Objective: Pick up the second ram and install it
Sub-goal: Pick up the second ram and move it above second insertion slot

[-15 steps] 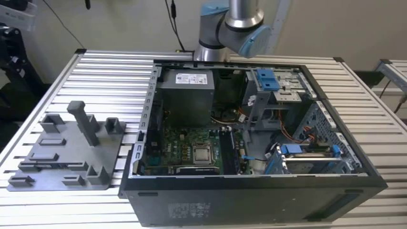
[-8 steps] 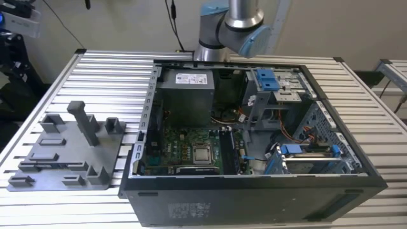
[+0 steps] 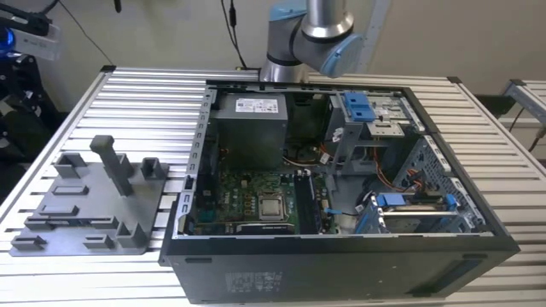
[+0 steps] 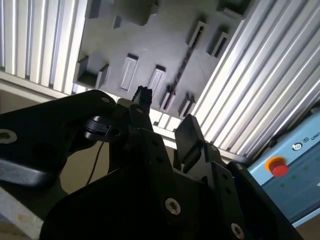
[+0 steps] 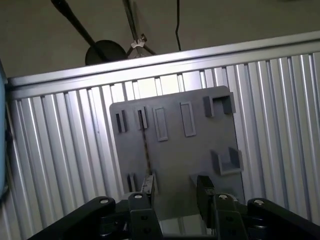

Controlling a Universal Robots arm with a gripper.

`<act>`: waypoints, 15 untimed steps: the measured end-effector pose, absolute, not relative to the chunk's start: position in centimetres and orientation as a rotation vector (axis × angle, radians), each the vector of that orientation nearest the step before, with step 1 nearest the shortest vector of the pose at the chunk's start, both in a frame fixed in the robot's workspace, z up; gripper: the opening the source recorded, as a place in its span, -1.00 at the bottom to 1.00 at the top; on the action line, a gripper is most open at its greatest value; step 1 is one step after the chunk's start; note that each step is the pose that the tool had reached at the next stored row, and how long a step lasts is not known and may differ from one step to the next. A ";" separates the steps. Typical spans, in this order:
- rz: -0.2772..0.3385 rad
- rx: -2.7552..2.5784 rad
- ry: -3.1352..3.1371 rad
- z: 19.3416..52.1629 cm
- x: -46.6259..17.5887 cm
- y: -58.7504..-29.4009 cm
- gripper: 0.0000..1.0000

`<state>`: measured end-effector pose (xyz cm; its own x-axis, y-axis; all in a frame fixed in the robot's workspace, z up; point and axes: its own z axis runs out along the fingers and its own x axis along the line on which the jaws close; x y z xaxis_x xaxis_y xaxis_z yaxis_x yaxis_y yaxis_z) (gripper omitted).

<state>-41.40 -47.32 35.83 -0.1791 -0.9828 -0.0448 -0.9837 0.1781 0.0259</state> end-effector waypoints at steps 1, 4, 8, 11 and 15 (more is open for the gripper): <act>0.076 -2.001 2.397 35.7 -41.4 -47.3 -0.04; 0.076 -2.002 2.397 35.4 -41.5 -47.4 -0.04; 0.076 -2.003 2.395 35.0 -41.7 -47.5 -0.04; 0.076 -2.005 2.394 34.7 -41.7 -47.6 -0.04; 0.076 -2.007 2.392 34.1 -41.8 -47.7 -0.04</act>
<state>-41.79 -47.75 34.14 -0.1742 -0.9837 -0.0448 -0.9846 0.1732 0.0259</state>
